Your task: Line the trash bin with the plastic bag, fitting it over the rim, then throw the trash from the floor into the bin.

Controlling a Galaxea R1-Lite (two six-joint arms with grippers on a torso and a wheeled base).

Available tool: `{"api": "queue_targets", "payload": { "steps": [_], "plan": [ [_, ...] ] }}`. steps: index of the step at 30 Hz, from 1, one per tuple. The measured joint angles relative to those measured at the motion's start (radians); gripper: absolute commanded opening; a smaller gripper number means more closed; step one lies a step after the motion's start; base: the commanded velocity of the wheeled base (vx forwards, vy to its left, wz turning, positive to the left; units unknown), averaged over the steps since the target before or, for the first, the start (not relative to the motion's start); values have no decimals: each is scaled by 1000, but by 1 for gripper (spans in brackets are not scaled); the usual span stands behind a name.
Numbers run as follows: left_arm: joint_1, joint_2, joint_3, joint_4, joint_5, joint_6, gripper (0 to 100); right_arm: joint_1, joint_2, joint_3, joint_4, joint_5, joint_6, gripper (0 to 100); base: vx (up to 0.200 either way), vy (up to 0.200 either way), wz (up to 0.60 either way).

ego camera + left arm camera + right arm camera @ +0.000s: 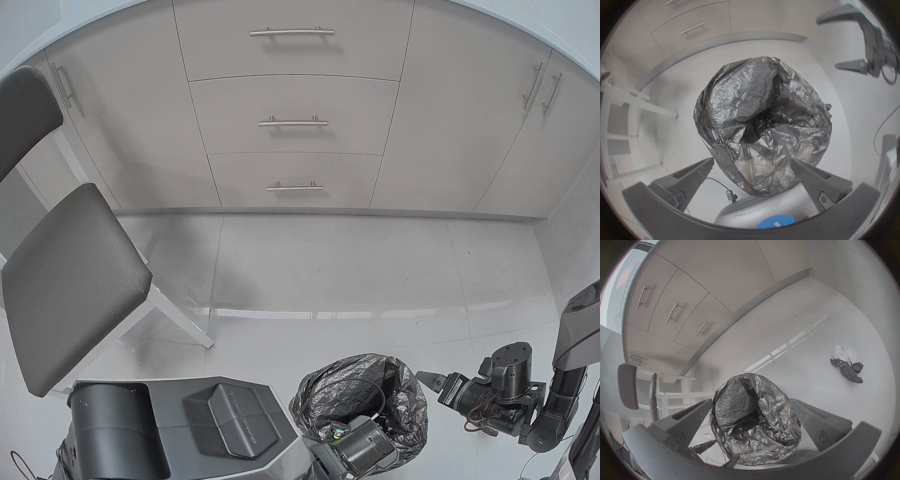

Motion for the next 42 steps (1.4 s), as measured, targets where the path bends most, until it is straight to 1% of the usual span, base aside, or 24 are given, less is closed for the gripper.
{"api": "queue_targets", "payload": {
  "steps": [7,9,12,18,26,31,35,38,39,42],
  "plan": [
    [38,-14,-15,-3,-14,-96,100,1,5,0,-1,1,-4,100,0,0,0],
    [51,-22,-20,0,-63,-120,100,1,9,0,-7,2,-4,100,0,0,0],
    [56,-24,-29,-3,-88,-126,100,1,16,0,-22,3,-4,100,0,0,0],
    [69,-15,-63,1,-94,-127,100,1,42,0,-30,4,0,100,0,0,0],
    [45,-27,-65,6,-97,-127,100,1,50,0,-30,4,2,100,0,0,0],
    [41,-65,-45,15,-137,-126,100,1,53,0,-30,2,-5,100,0,0,0],
    [57,-86,-27,15,-140,-126,100,1,55,0,-39,1,-33,100,0,0,0],
    [79,-100,-13,10,-141,-126,100,1,56,0,-81,5,-60,100,0,0,0],
    [87,-106,-7,9,-143,-126,100,3,57,0,-102,6,-79,100,0,0,0],
    [103,-122,0,6,-145,-131,100,13,66,0,-107,9,-132,100,0,0,0]
  ]
}}
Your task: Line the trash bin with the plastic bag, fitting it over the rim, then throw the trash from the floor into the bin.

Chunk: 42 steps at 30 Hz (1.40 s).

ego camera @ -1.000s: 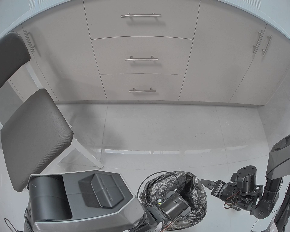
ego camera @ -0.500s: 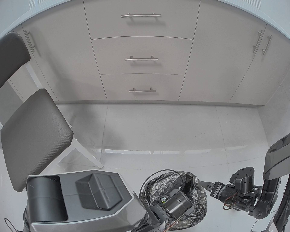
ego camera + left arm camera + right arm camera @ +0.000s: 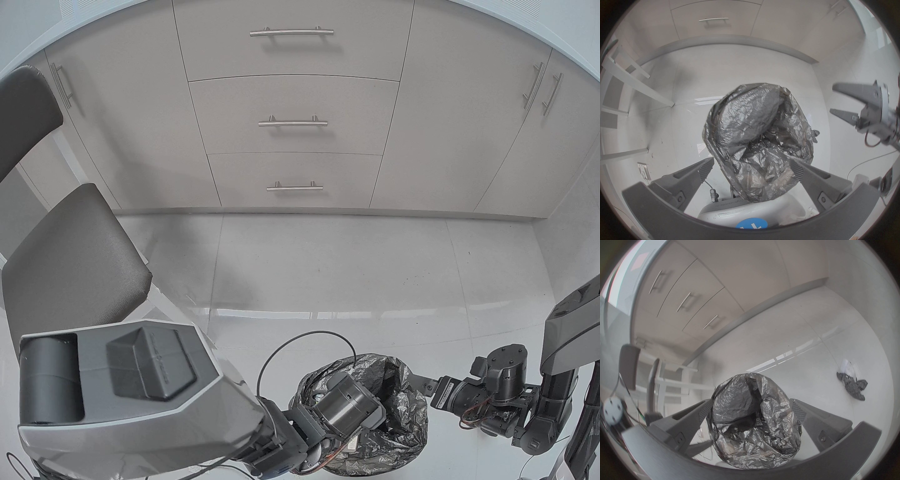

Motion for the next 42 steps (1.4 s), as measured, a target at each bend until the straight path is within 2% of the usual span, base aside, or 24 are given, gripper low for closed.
{"api": "queue_targets", "payload": {
  "steps": [7,12,19,22,27,31,42],
  "plan": [
    [46,-42,6,-33,-15,-17,100,61,72,-74,-1,-6,-123,100,0,0,0],
    [99,-80,16,-46,-47,-19,100,77,113,-167,35,-10,-167,100,0,0,0],
    [149,-121,29,-54,-73,-20,100,103,113,-334,321,-11,-184,100,0,0,0],
    [169,-131,36,-72,-80,-20,100,118,104,-413,394,-11,-187,100,0,0,0],
    [212,-143,82,-190,-110,-20,100,137,89,-533,501,-11,-189,100,0,0,0],
    [234,-145,121,-242,-127,-20,100,151,87,-598,561,-10,-185,100,0,0,0],
    [248,-139,139,-256,-132,-19,100,193,148,-659,574,1,-183,100,0,0,0]
  ]
}}
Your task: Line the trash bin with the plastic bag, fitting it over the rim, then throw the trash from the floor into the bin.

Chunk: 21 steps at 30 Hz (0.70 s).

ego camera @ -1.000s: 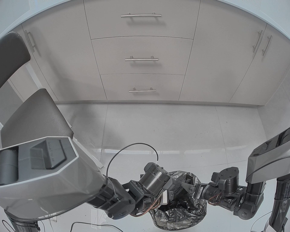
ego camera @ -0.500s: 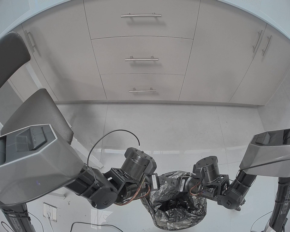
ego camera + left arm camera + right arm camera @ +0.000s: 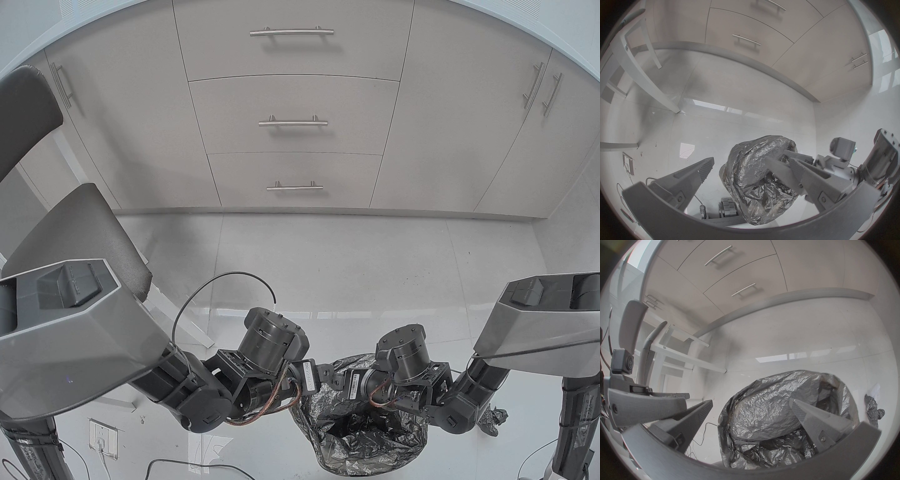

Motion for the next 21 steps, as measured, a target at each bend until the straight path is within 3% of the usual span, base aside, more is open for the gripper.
{"api": "queue_targets", "payload": {
  "steps": [21],
  "plan": [
    [2,14,0,1,1,0,100,-20,157,-88,0,-3,-9,100,0,0,0]
  ]
}}
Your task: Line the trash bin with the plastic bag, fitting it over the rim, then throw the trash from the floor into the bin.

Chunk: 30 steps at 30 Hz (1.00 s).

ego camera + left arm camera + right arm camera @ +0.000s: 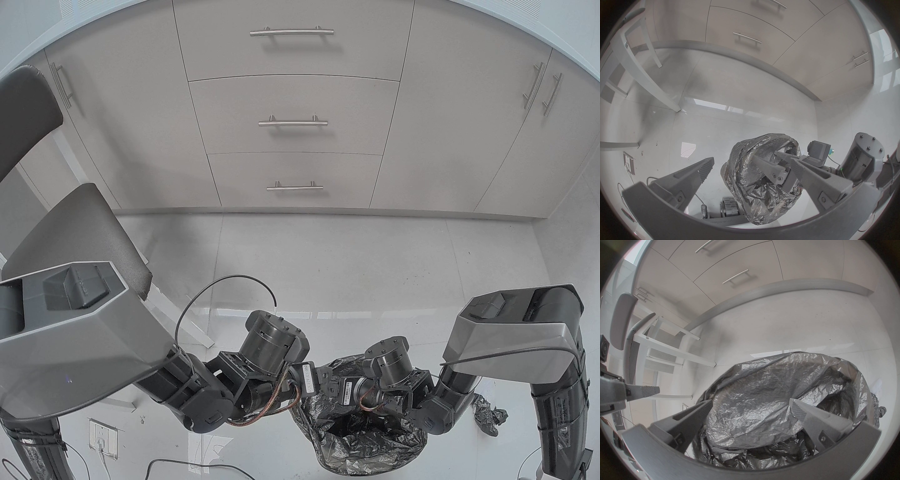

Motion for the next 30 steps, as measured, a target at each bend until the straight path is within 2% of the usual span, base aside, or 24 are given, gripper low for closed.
{"api": "queue_targets", "payload": {
  "steps": [11,16,19,27,30],
  "plan": [
    [0,5,1,0,0,0,100,-3,-35,7,7,-9,-2,100,0,0,0],
    [0,8,1,0,-1,0,100,1,-135,45,84,-16,-34,100,0,0,0],
    [0,10,1,-1,0,0,100,0,-191,61,112,-53,-114,100,0,0,0],
    [0,11,1,-1,0,0,100,-22,-234,35,125,-157,-498,100,0,0,0],
    [0,11,1,-1,-1,0,100,-25,-216,-17,127,-177,-559,100,0,0,0]
  ]
}}
